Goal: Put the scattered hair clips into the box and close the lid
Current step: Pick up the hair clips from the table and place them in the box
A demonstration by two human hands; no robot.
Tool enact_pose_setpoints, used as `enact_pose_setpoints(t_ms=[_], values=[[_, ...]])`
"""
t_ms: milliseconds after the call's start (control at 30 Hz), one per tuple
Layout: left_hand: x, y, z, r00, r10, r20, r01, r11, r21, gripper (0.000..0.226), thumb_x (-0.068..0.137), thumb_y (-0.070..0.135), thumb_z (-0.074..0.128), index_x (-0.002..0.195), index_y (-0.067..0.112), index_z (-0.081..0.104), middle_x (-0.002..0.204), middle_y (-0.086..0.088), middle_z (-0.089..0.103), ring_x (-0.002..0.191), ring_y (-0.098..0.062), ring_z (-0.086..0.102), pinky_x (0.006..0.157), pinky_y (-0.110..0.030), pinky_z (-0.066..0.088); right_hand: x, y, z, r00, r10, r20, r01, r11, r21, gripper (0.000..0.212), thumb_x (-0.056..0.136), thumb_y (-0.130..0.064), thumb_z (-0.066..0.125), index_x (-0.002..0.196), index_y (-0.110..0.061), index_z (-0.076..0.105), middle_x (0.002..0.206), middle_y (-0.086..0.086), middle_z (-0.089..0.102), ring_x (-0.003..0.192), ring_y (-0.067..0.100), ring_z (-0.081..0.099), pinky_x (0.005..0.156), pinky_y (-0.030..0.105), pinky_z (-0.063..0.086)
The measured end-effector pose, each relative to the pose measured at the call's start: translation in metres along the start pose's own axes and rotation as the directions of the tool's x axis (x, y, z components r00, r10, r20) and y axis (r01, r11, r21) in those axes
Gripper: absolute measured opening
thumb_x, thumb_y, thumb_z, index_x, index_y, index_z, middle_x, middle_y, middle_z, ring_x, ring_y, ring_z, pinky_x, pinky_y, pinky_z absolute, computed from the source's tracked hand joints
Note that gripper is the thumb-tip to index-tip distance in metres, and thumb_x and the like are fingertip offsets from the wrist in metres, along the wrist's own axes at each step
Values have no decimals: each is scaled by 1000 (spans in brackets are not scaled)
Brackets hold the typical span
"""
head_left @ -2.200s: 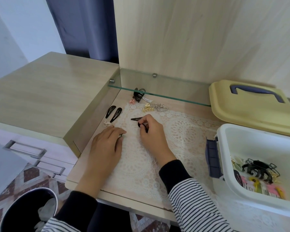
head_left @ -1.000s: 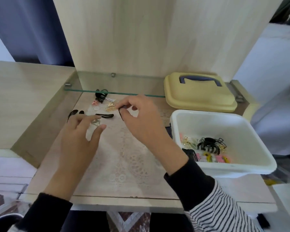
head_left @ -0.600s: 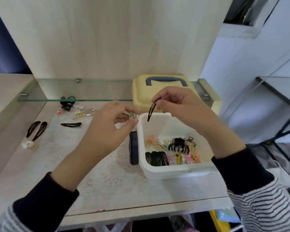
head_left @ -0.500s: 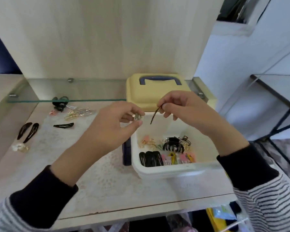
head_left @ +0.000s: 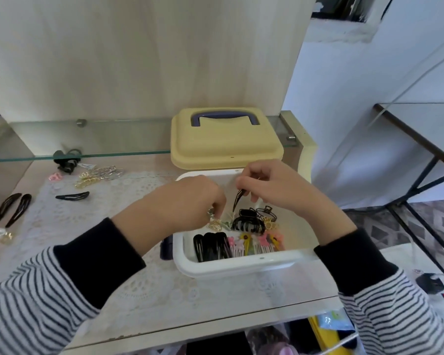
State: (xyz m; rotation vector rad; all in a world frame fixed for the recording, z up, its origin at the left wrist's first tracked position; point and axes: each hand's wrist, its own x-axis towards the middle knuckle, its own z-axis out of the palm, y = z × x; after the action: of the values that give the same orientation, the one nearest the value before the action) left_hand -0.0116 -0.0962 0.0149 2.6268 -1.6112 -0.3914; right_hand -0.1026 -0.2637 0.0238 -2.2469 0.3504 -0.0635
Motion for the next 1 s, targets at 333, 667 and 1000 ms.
enact_pose_setpoints(t_ms=[333, 667, 1000], values=[[10, 0, 0, 993, 12, 120, -20, 998, 62, 33, 78, 2, 61, 92, 31, 66, 97, 11, 60, 91, -12, 61, 79, -34, 53, -1, 6, 3, 998, -41, -38, 37, 995, -91, 13, 79, -34, 61, 69, -26, 63, 72, -6, 70, 67, 12, 66, 69, 31, 57], [-4, -4, -9, 917, 60, -395, -95, 993, -70, 31, 83, 0, 52, 98, 25, 64, 102, 8, 54, 94, -13, 52, 76, -31, 44, -1, 9, 4, 998, -63, 21, 66, 985, -160, 8, 79, -25, 68, 85, -31, 68, 73, -15, 65, 64, -2, 58, 65, 15, 43], [-2, -12, 16, 831, -107, -546, -57, 960, -275, 32, 97, 11, 45, 125, 19, 60, 116, 2, 53, 102, -15, 54, 85, -27, 42, 6, -3, 6, 954, -44, 295, 77, 992, -101, 13, 87, -10, 63, 93, -20, 70, 85, 5, 72, 77, 16, 66, 74, 25, 51]])
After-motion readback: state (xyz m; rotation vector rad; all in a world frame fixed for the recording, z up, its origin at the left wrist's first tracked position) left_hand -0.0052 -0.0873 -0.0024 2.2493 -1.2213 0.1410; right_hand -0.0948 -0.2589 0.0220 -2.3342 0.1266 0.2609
